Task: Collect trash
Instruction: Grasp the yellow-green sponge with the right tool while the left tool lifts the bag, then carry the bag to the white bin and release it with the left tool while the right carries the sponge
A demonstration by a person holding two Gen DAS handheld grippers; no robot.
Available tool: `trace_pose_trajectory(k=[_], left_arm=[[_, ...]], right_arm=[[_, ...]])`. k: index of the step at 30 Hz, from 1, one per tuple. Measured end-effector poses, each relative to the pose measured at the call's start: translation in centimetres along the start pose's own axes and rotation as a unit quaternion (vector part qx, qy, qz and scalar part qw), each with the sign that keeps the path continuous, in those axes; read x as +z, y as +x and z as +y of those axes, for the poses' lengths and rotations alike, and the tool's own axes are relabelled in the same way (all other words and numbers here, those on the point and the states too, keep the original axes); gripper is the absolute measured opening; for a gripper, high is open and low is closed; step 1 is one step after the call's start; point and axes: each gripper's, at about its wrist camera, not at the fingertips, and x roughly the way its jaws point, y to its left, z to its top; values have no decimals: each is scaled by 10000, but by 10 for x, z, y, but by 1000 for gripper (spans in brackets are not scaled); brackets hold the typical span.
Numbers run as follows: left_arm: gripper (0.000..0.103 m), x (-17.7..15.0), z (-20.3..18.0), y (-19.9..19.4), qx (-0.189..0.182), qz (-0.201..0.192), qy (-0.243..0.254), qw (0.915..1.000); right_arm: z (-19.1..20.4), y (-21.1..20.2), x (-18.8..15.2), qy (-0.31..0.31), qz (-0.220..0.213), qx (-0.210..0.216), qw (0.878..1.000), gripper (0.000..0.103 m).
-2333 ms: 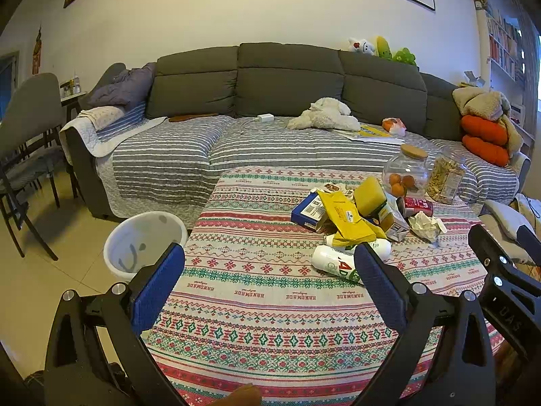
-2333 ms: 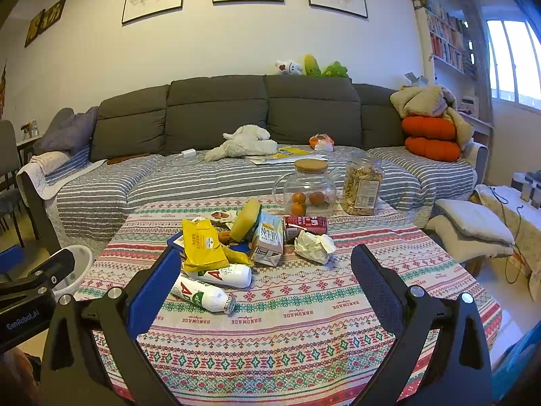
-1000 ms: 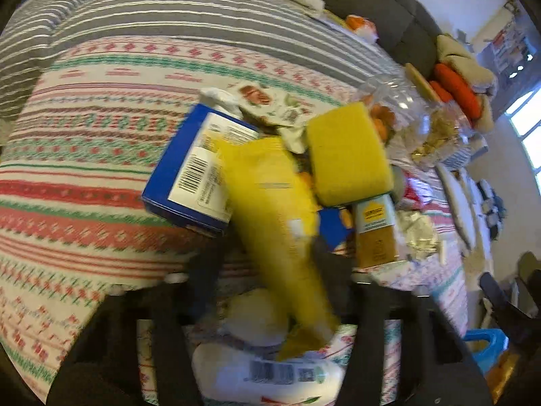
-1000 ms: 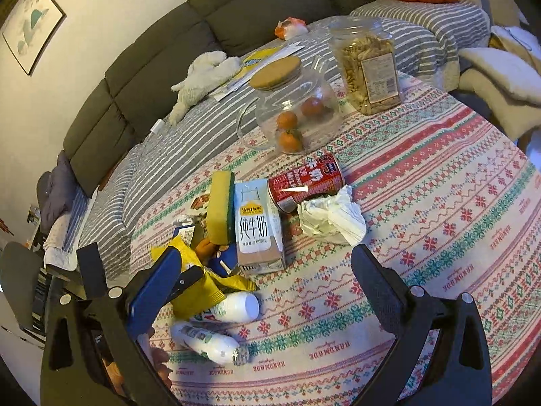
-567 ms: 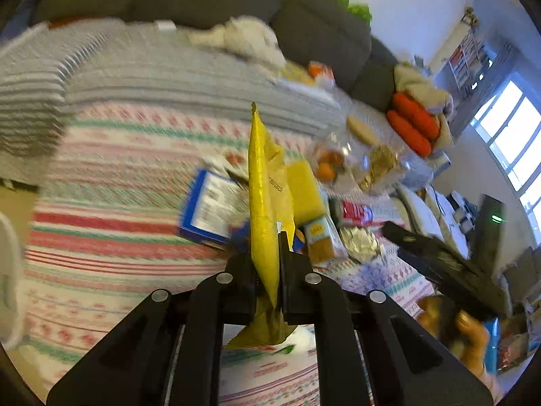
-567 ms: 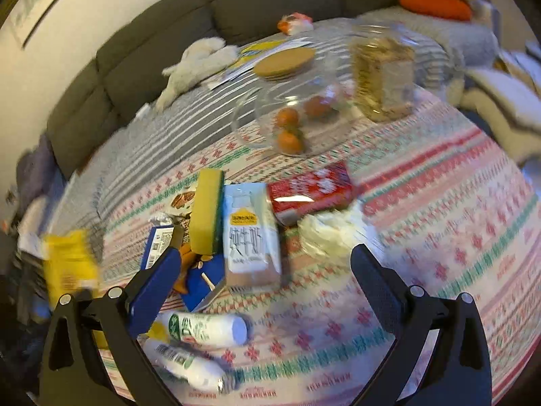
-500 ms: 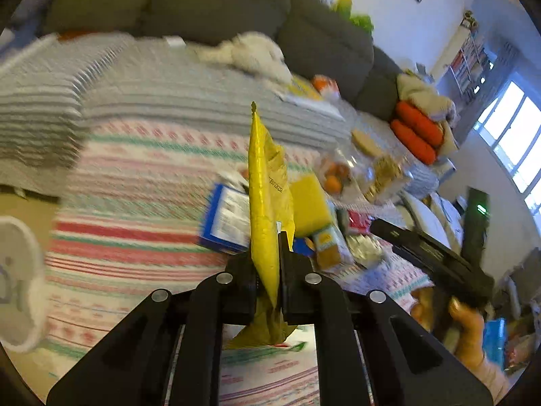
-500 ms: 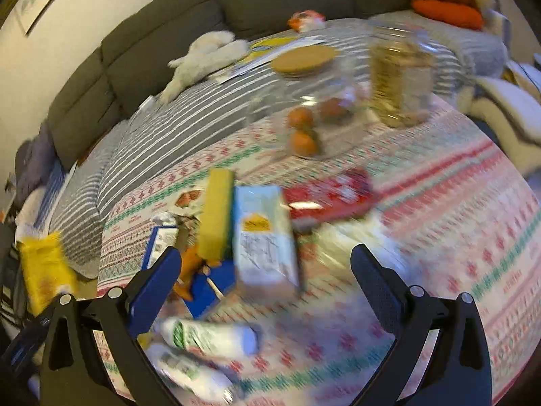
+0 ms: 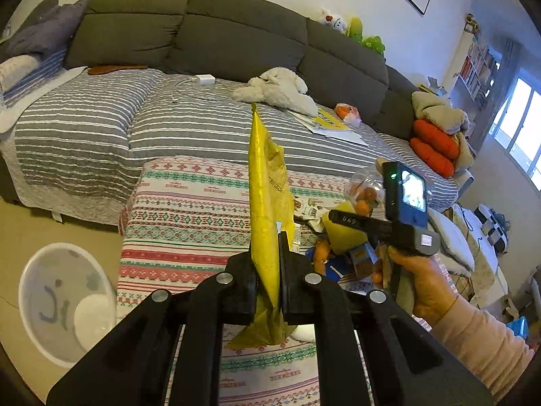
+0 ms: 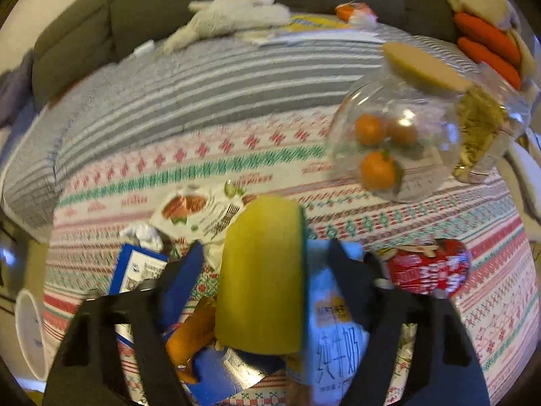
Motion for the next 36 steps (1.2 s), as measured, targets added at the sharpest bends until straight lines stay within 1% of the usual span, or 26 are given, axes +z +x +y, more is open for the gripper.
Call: trace_pose_trajectory(k=[1,2,4,6,16,21,26,31,36], left_arm=[[10,0,2,0,20,3,-16,10000],[10,-1,6,-2,36,1,-34,10000],[10,-1,10,-4,61,-4,-93,9999],[10,-1,14,-4,112,-29,-129,9999],[10,0,19,-9,154,-163,-214,9995],[10,1,21,-13,147,-232,-253,9993],[10,2,24,-20,184,-334,-279,9989],[10,1,33,-29,305,-410,-300,9982],[10,-1,50,-41,505,-467,-352,9970]], right_arm=[[3,2,-2,-78,-27,-47,10000,47],[5,4,-2,-119,-29,-70,9999,41],[7,3,-4,-133,-72,-41,9999,36],[10,-1,-8,-227,-192,-40,9996,34],[17,-47,-11,-295,-704,167,9969,33],[21,-77,-10,-257,-1033,303,9939,33],[34,-102,-16,-248,-1323,459,9898,33],[57,-123,-27,-236,-1567,751,9845,33],[82,-135,-38,-161,-1655,1135,9795,33]])
